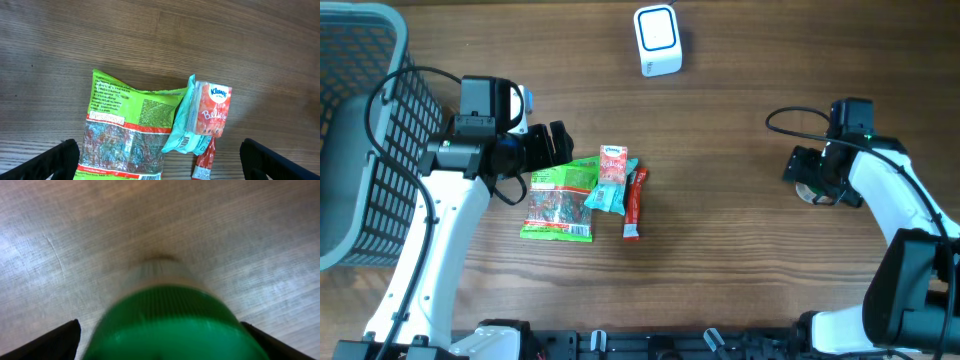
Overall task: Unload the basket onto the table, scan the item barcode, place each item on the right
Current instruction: 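Move the jar right and set it down on the table, then open the right gripper and move it left toward the packets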
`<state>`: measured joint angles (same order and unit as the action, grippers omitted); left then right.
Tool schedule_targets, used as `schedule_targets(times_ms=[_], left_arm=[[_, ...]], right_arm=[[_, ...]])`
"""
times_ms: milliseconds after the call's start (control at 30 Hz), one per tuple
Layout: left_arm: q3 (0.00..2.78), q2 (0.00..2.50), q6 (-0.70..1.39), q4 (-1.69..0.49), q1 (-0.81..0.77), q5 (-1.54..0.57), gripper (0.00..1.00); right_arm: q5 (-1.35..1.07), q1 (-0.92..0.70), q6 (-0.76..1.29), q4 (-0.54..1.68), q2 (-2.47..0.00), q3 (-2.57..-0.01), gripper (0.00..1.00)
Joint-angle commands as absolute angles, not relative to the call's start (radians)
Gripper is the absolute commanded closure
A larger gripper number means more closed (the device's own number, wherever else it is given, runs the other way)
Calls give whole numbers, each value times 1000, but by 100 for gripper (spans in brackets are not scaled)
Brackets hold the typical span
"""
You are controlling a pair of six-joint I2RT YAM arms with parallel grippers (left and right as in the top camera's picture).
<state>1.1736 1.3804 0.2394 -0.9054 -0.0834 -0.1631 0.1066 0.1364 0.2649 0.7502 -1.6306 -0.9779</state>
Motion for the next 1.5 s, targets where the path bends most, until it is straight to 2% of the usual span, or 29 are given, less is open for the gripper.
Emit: schedule_targets(times_ms=[0,133,267,600,800,967,1467], left_arm=[[1177,1383,247,-903,-88,-174,0],[1177,1383,247,-903,-88,-174,0],[1177,1383,247,-903,-88,-174,0],[1177,1383,248,-903,-88,-174,0],[1177,1383,248,-903,-88,-174,0],[1177,1383,247,-903,-88,-174,0],[1177,1383,247,-903,-88,-174,0]], right_arm=[[130,140,274,814,-1591,-1098,0],[87,136,322,943,-1556,-1239,0],[-99,107,313,1033,-1516,-1337,0],[-513,-126,315,931,-1490,-1316,2],[-511,-287,350,843,-1526,-1314,26],[-464,-386,444,780,-1585,-1314,25],[-472,-566,479,567,-1886,-1314,29]])
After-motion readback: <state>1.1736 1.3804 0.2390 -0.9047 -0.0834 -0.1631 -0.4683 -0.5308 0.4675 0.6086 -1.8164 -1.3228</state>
